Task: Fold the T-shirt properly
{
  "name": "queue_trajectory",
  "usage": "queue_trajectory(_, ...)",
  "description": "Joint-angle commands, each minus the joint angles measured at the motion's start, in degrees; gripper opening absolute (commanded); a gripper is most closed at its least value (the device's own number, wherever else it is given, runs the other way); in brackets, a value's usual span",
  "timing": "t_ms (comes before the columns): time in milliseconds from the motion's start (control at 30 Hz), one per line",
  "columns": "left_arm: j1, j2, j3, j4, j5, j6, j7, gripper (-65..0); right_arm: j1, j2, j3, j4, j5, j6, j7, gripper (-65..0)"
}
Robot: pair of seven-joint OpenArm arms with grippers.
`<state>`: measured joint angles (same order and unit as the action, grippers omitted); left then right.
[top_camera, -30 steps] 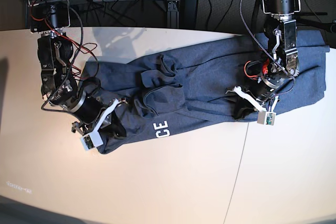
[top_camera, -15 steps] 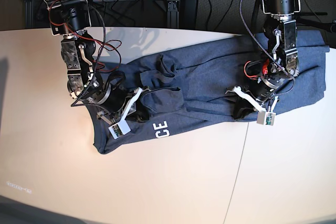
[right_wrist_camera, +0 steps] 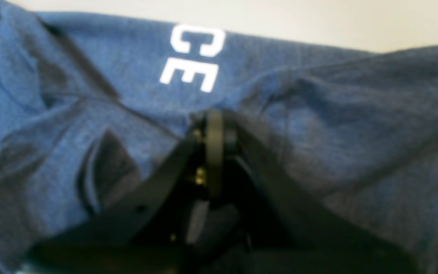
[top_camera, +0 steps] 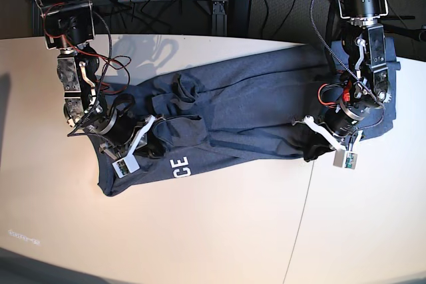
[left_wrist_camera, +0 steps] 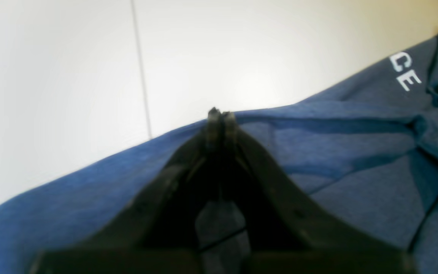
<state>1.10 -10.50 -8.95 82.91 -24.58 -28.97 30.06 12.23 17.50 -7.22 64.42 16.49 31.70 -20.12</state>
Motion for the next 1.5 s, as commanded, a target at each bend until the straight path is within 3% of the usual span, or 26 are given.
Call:
queue_trajectory(0, -0.9, -0.5, -0.3, 1.0, -0.9, -0.8, -1.1, -65.0, 0.5, 1.6, 0.3, -0.3, -2.4, 0.2, -2.6, -65.0)
queue_trajectory(533, 1.9, -0.5, -0.6, 1.0, -0.9, -0.8, -1.1, -65.0, 0.4, 7.4, 1.6, -0.3, -2.0, 0.0, -2.6, -65.0)
queue_trajectory(1033, 2.1, -3.8, -6.0, 1.0, -3.2, -0.8, 0.2, -65.0, 0.4, 10.0, 13.1, -2.8, -1.9, 0.0, -2.6, -65.0)
queue_trajectory(1400, 4.3, -5.9, -13.0, 1.0, -11.7, -1.0, 3.9, -65.0, 0.3, 11.9, 13.6, -2.8, -1.9, 0.0, -2.3, -65.0)
queue_trajectory(1467, 5.1, -6.6, -13.1, 1.0, -12.6, -3.4, 4.3, -62.0, 0.3, 11.9, 13.6, -2.8, -0.5, 0.0, -1.5, -65.0)
